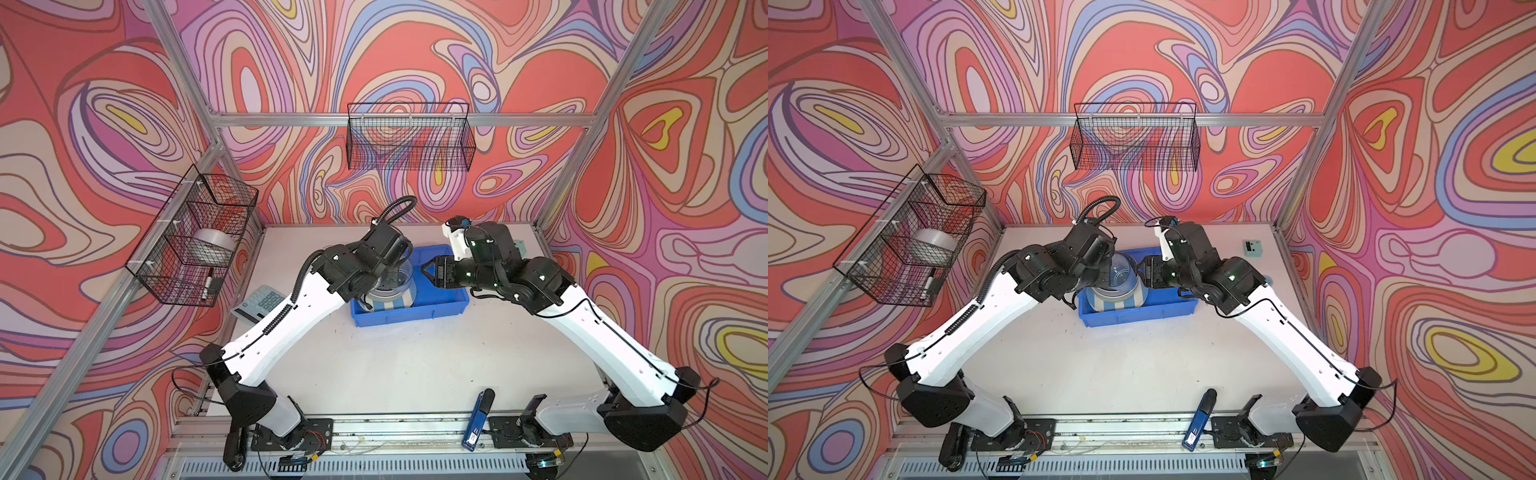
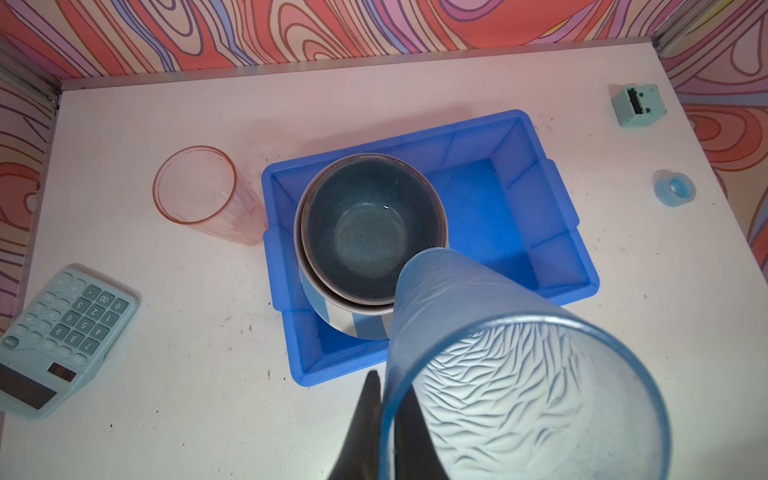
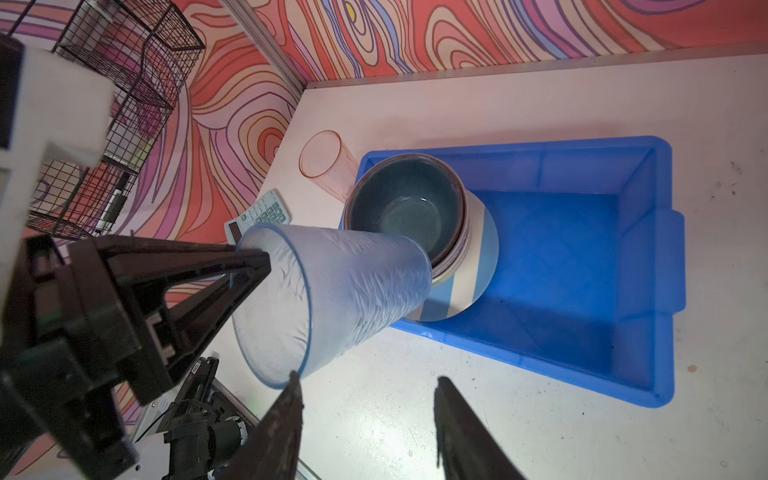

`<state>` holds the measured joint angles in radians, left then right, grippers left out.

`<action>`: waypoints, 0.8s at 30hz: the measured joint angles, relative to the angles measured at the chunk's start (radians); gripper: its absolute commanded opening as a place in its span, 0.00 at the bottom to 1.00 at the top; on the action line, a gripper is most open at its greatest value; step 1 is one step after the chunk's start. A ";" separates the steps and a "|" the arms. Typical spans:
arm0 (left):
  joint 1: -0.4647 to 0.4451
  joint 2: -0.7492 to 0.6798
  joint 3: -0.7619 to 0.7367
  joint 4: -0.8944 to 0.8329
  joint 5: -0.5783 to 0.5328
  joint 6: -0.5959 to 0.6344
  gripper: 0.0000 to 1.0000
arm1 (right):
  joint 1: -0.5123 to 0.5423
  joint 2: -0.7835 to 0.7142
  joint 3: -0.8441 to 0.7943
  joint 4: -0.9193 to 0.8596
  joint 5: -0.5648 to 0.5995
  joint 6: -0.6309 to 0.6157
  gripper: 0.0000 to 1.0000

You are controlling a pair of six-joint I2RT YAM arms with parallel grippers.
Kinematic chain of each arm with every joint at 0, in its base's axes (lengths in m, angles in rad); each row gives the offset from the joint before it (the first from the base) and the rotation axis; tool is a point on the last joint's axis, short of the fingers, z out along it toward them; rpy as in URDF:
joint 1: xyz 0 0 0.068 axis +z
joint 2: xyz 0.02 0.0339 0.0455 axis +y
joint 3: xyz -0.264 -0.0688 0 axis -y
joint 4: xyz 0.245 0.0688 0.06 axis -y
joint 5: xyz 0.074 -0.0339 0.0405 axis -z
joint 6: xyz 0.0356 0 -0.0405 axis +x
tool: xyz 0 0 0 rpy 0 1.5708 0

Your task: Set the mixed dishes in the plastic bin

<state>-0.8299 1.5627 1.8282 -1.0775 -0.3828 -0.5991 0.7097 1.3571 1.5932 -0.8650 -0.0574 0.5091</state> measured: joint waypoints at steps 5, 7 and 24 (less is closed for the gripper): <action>-0.026 0.037 0.055 -0.011 -0.032 0.003 0.00 | 0.003 0.016 0.000 -0.003 -0.014 0.008 0.44; -0.035 0.042 0.058 -0.015 -0.042 0.004 0.00 | 0.005 0.016 0.000 -0.003 -0.018 0.009 0.44; -0.082 0.077 0.096 -0.042 -0.072 0.031 0.00 | 0.005 0.065 0.013 0.002 0.003 0.024 0.28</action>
<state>-0.9123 1.6398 1.9244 -1.1194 -0.4545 -0.5686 0.7151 1.4223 1.6062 -0.8635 -0.0547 0.5335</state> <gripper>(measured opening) 0.089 0.289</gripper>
